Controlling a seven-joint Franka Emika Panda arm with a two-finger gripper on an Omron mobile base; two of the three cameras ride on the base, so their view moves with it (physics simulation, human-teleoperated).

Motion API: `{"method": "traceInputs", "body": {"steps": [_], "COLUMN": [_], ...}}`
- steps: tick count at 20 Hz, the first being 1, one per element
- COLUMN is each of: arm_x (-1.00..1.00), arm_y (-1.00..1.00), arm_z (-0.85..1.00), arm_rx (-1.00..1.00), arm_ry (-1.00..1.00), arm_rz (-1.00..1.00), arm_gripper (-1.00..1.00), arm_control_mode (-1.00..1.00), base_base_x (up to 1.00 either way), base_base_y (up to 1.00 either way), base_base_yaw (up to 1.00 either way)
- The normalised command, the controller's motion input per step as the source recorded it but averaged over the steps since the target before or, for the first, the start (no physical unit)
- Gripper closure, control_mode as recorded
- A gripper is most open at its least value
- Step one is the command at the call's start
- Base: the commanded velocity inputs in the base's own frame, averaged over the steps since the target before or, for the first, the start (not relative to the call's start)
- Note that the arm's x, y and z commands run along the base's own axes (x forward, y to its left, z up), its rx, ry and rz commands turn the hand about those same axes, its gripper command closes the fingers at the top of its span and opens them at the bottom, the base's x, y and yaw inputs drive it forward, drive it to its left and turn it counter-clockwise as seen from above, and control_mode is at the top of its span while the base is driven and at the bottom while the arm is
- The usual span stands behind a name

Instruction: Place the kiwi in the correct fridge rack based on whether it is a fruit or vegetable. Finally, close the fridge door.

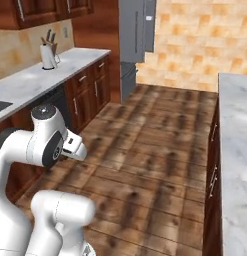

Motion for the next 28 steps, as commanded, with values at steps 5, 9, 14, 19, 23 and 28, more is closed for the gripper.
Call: {"method": "traceInputs", "body": {"steps": [5,9,14,19,23,28], "arm_x": [0.00,0.00,0.00,0.00,0.00,0.00], "arm_y": [0.00,0.00,0.00,0.00,0.00,0.00], "arm_z": [0.00,0.00,0.00,0.00,0.00,0.00], "arm_rx": [0.00,0.00,0.00,0.00,0.00,0.00], "arm_ry": [0.00,0.00,0.00,0.00,0.00,0.00], "arm_rz": [0.00,0.00,0.00,0.00,0.00,0.00], "arm_gripper": [1.00,1.00,1.00,1.00,1.00,1.00], "arm_control_mode": [1.00,1.00,1.00,1.00,1.00,1.00], "base_base_x": [1.00,1.00,1.00,1.00,1.00,1.00], "base_base_y": [-0.46,-0.46,-0.42,-0.32,-0.26,-0.28], "base_base_yaw": [0.00,0.00,0.00,0.00,0.00,0.00]}}
